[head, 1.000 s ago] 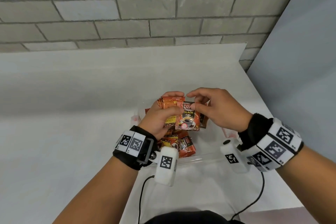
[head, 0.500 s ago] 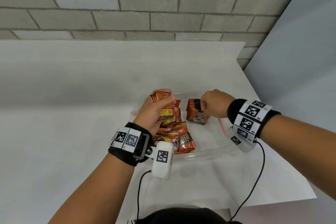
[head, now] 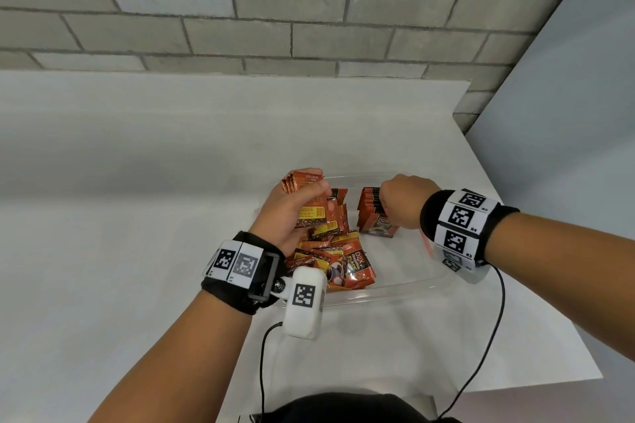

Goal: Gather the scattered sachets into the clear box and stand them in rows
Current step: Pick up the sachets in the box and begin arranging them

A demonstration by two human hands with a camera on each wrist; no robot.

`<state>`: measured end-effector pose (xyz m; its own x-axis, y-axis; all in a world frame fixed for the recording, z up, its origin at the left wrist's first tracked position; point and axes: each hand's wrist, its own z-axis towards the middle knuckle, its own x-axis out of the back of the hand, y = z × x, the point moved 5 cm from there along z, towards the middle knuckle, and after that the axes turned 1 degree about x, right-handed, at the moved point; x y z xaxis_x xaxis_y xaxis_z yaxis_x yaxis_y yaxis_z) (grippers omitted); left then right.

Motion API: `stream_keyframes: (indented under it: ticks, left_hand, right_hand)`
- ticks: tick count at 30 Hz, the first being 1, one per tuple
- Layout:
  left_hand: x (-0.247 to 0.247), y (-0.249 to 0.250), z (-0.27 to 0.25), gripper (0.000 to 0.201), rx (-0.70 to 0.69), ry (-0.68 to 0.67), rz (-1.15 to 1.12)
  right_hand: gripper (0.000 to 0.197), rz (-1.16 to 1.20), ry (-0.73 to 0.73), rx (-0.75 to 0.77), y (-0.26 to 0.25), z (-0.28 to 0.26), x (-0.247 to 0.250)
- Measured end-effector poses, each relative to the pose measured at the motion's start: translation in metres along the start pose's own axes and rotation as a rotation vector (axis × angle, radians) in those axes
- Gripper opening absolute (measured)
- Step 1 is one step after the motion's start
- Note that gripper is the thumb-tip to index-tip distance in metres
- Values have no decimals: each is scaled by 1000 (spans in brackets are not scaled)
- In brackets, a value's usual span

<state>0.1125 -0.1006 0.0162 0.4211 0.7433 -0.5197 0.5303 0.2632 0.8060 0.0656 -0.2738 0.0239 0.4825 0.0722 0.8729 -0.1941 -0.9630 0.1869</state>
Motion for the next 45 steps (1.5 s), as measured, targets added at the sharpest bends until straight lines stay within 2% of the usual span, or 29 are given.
stream_keyframes:
  ticks: [3,6,10,16,21,25,28,32,35,39,40,41,43,45]
  left_hand:
    - [0,1,-1,23,-2,-4,2]
    - [-1,0,-2,20,-6,-5,9]
    - [-3,1,-3,18,-14,-15,11]
    - [-2,-1,-2,28,-5,-15,-4]
    - [0,-5,1,13,37,25,-52]
    - [0,-8,2,24,67,24,-59]
    - [-1,-8,2,25,67,12,-40]
    - [-6,-7,3,29,63,-20,-31]
    - [-12,-9,1,36,53,-80,-21]
    - [-17,-12,-2,26,28,-136,-22]
    - [-18,-12,-4,23,23,-129,-7]
    - [-18,-11,-5,28,22,-103,2]
    - [-14,-11,-3,49,25,-20,-35]
    - [-11,-10,-2,51,11,20,-91]
  right_hand:
    - [27,-35,-12,13,-3,0,-2]
    - [18,-67,-15,28,-4,-1,-1]
    - [24,-66,10,41,-3,0,0]
    - [16,-13,38,48,1,1,2]
    - [8,44,48,57,6,-3,2]
    - [12,108,41,54,11,-6,3]
    - [17,284,60,103,13,-14,11]
    - [28,762,188,202,5,-35,31]
    - [37,1033,191,231,-9,-47,29]
    - [29,1268,244,290,-19,-60,23]
    - [25,1313,278,295,-18,-62,23]
    - [23,1338,329,298,-16,-65,23]
    - [22,1331,496,290,-9,-71,26]
    - [25,1265,675,298,-4,-78,30]
